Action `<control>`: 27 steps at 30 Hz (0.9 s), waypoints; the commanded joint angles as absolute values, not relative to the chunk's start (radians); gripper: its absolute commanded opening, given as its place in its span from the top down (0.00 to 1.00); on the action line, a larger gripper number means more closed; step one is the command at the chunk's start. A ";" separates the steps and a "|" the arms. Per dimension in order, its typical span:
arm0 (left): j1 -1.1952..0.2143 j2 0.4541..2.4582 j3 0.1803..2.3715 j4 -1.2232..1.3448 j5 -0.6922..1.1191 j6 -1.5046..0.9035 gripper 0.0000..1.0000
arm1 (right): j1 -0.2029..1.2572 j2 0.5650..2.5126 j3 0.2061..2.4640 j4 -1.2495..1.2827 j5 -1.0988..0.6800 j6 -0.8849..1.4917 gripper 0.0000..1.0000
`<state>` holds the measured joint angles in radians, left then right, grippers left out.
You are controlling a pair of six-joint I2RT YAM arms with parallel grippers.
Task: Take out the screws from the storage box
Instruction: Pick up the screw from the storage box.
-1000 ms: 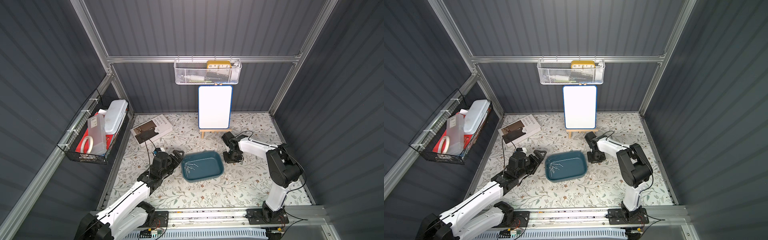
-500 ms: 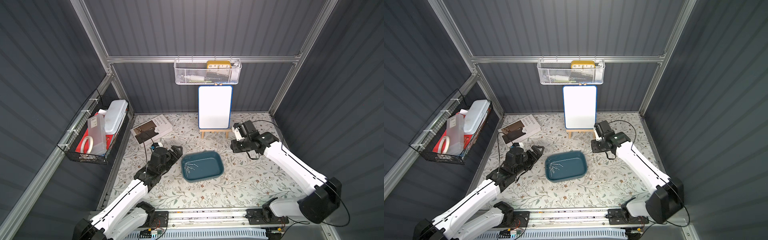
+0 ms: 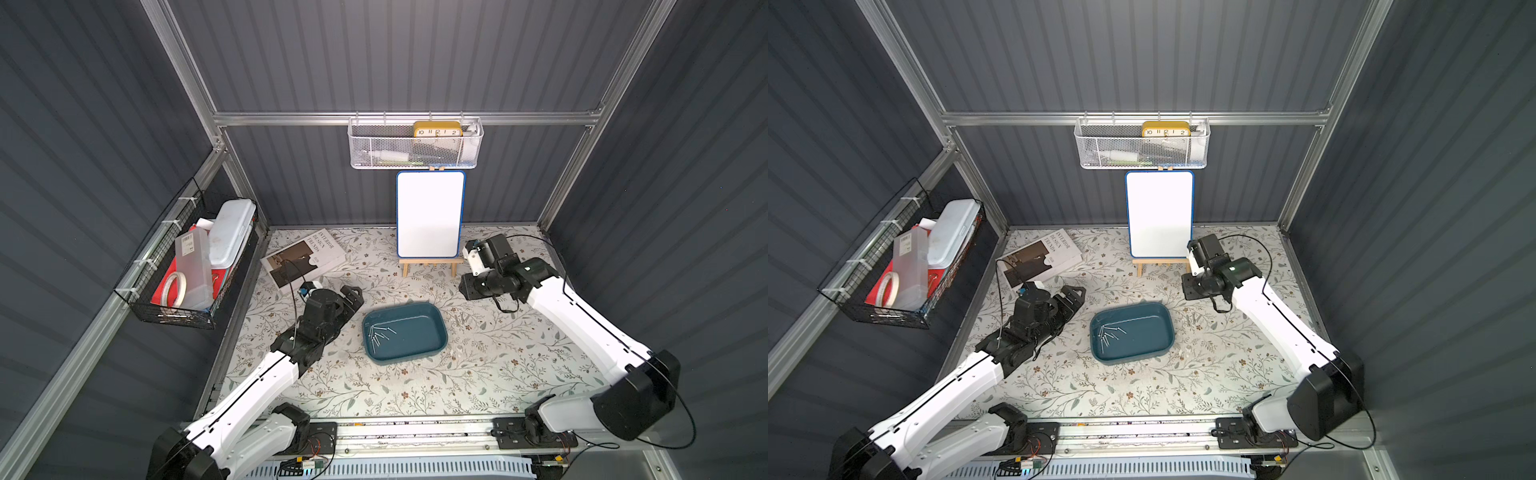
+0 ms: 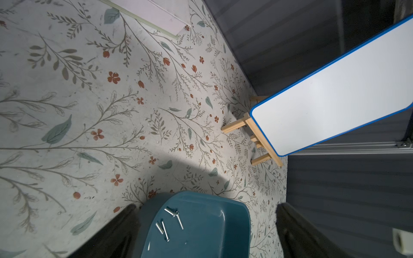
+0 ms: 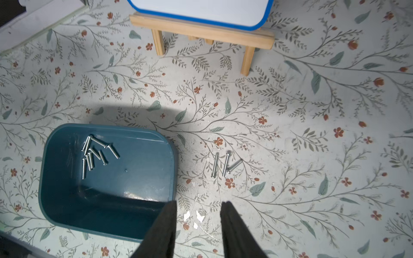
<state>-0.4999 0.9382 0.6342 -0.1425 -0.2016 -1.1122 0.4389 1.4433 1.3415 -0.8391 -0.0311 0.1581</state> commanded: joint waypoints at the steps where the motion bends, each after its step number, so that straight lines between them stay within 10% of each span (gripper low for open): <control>1: -0.503 0.866 0.626 -0.180 -0.238 -1.134 0.01 | 0.490 1.473 1.393 -0.917 -0.056 0.133 0.59; 13: -0.504 0.787 0.668 -0.262 -0.243 -1.128 0.01 | 0.809 1.658 1.508 -0.867 0.041 0.139 0.46; 27: -0.504 0.718 0.631 -0.239 -0.204 -1.185 0.01 | 0.862 1.780 1.505 -0.816 0.030 0.140 0.47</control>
<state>-0.4999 0.7406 0.6495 -0.2539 -0.2241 -1.1587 0.8593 1.7668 1.4963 -0.8219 0.0151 0.1410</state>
